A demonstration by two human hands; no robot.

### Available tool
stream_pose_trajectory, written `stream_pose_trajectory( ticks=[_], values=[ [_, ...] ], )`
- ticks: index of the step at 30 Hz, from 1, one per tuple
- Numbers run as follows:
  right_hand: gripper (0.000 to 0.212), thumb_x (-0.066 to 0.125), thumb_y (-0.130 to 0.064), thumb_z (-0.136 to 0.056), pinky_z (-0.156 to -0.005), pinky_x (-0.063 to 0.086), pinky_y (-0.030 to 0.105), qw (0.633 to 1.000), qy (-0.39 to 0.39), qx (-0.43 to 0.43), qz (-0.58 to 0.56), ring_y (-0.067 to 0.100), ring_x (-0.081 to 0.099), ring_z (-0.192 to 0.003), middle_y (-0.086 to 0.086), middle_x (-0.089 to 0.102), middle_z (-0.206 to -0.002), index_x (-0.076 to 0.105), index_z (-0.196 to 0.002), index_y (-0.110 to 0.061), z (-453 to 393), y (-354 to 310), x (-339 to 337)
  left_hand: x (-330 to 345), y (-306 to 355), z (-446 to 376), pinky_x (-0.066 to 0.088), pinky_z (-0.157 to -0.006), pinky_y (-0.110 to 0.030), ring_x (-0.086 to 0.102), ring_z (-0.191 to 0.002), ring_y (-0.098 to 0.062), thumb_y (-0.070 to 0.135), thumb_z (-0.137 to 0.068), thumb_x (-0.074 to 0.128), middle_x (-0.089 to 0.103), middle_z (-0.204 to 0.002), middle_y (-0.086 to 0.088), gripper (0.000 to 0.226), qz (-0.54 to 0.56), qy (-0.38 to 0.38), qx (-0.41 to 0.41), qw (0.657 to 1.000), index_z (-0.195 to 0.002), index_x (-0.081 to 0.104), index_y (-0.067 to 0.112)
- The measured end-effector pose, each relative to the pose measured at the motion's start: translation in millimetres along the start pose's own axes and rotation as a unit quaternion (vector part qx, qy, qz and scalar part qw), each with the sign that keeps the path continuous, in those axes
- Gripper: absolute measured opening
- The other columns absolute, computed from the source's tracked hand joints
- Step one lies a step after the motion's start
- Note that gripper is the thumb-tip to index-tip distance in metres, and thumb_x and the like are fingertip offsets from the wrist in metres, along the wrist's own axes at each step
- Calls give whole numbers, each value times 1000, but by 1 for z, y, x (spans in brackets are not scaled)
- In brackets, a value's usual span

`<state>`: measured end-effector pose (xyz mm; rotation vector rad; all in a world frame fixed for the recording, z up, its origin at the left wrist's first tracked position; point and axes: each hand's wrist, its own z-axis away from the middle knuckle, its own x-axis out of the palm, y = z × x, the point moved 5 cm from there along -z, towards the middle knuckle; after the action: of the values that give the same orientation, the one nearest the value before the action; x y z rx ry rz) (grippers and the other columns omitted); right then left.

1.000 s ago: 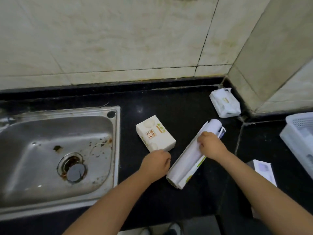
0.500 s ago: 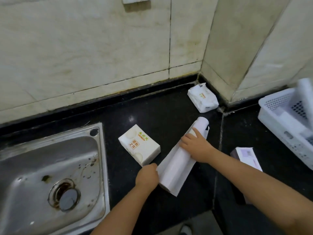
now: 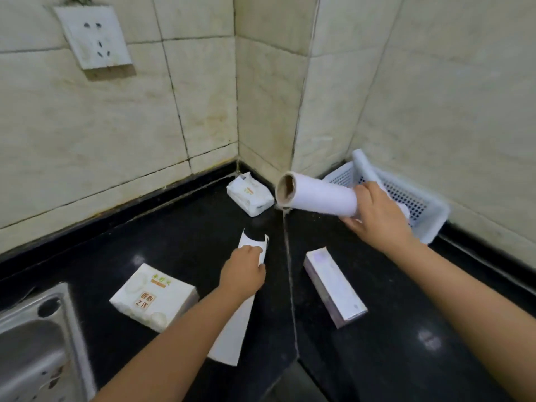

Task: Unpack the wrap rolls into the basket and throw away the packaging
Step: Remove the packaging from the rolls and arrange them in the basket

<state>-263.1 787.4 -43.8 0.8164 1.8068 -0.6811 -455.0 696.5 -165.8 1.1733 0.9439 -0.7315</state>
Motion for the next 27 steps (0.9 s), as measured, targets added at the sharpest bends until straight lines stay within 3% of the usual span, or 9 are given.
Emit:
stream_pose_trajectory(
  ticks=[4, 9, 13, 19, 23, 27],
  values=[
    [49, 70, -14, -77, -74, 44, 43, 992, 36, 119, -17, 43, 55, -95, 31, 52, -113, 48, -114, 10, -6, 68, -14, 4, 71, -53, 43, -97, -35, 44, -122, -25, 19, -93, 43, 50, -131, -9, 37, -44, 0, 83, 996, -128, 46, 10],
    [49, 65, -14, -81, -74, 39, 38, 971, 84, 205, -93, 39, 50, -99, 28, 47, -117, 42, -120, 6, -41, 156, -18, 18, 150, -126, 42, -101, -38, 42, -125, -25, 21, -93, 43, 47, -134, -9, 38, -95, -17, 126, 987, -129, 43, 9],
    [49, 62, -16, -84, -72, 34, 31, 964, 84, 223, -115, 36, 49, -101, 27, 46, -120, 40, -122, 4, -76, 218, 2, 42, 192, -180, 43, -94, -37, 43, -120, -26, 17, -93, 42, 47, -131, -10, 29, -112, -42, 129, 984, -120, 47, 8],
    [51, 61, -28, -83, -69, 38, 33, 969, -21, 194, -150, 34, 53, -99, 23, 52, -120, 43, -123, -1, -115, 258, 57, 81, 200, -229, 42, -97, -37, 37, -130, -23, 25, -95, 45, 41, -141, -9, 33, -194, -73, 145, 968, -123, 48, 9],
    [42, 59, -26, -84, -72, 46, 36, 944, -127, 228, -200, 30, 55, -89, 20, 60, -115, 50, -116, -1, -125, 256, 112, 89, 194, -245, 45, -94, -36, 45, -122, -22, 44, -90, 51, 54, -127, -8, 42, -248, -83, 172, 950, -115, 55, 10],
    [46, 53, -30, -89, -75, 42, 33, 939, -189, 255, -132, 34, 55, -105, 22, 55, -121, 44, -119, 3, -121, 258, 160, 92, 196, -252, 45, -89, -34, 49, -114, -23, 47, -91, 45, 58, -120, -7, 44, -284, -78, 200, 934, -110, 57, 9]
  ],
)
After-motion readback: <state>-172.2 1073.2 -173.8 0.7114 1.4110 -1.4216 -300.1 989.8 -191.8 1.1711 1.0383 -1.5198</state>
